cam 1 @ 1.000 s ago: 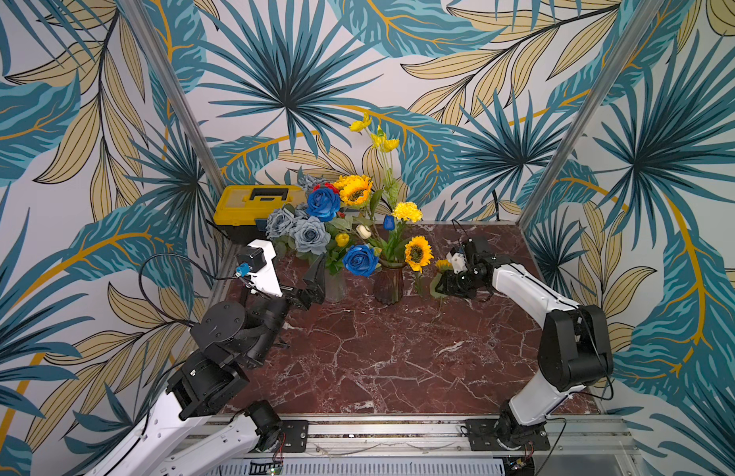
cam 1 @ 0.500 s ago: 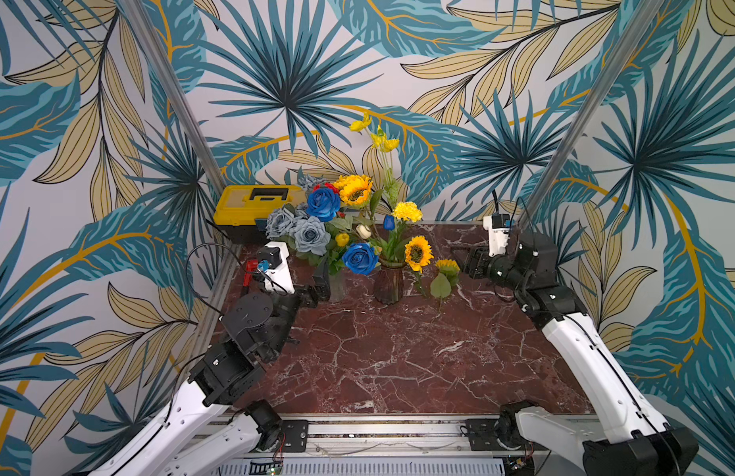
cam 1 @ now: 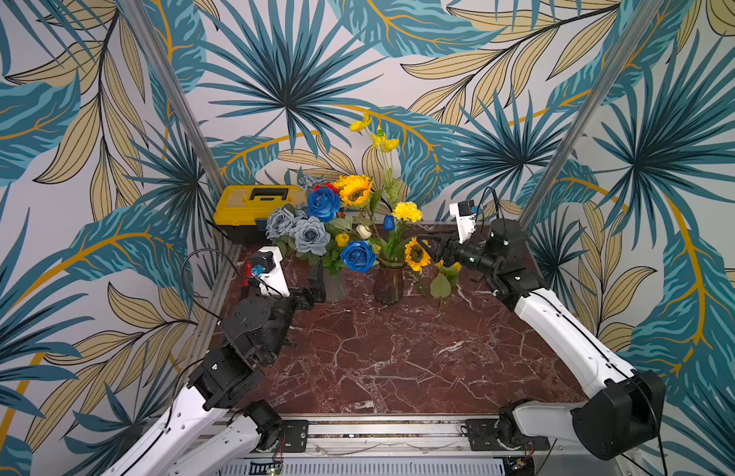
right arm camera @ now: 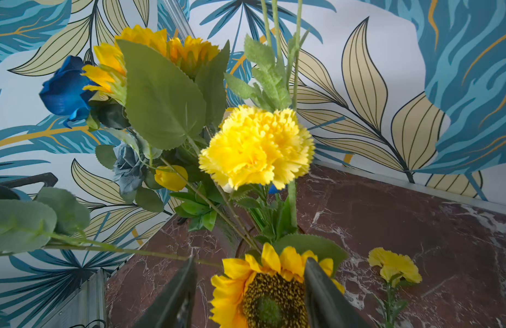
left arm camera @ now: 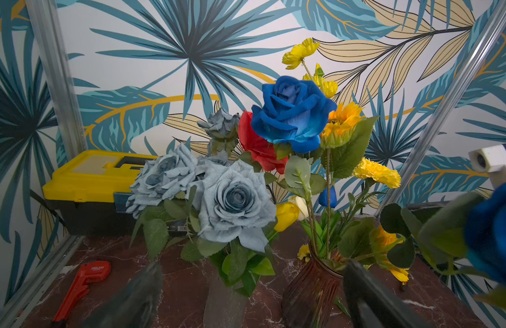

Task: Pick out yellow flowers from the vase
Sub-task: Pick up the flower from the vase.

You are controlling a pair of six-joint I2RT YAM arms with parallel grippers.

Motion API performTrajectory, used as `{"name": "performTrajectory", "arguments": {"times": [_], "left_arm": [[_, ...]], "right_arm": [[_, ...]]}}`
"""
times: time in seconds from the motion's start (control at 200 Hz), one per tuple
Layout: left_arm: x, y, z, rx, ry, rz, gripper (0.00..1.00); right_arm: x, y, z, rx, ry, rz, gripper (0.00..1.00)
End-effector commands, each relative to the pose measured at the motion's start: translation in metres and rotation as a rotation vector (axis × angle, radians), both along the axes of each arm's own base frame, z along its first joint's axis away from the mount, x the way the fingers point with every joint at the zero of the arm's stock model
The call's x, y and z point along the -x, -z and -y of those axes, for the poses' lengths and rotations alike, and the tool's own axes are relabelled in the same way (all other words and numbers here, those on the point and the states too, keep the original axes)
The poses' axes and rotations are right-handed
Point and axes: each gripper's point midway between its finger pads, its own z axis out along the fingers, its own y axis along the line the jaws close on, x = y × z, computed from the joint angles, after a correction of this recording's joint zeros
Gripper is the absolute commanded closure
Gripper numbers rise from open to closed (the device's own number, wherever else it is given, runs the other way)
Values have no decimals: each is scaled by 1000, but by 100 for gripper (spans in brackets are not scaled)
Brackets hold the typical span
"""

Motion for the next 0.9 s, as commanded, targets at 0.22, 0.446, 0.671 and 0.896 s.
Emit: {"name": "performTrajectory", "arguments": {"times": [0.22, 0.446, 0.671, 0.896], "left_arm": [[-3, 7, 0, 7, 2, -9, 0], [-6, 7, -3, 16, 0, -13, 1], [-7, 9, -4, 21, 1, -19, 1], [-9, 10, -5, 23, -1, -21, 1]], "right_arm": [[-14, -10, -24, 44, -53, 48, 39], [-22, -2, -36, 63, -69, 36, 39], [-34, 2, -43, 74, -76, 28, 39], [-44, 4, -52, 72, -94, 27, 55]]}}
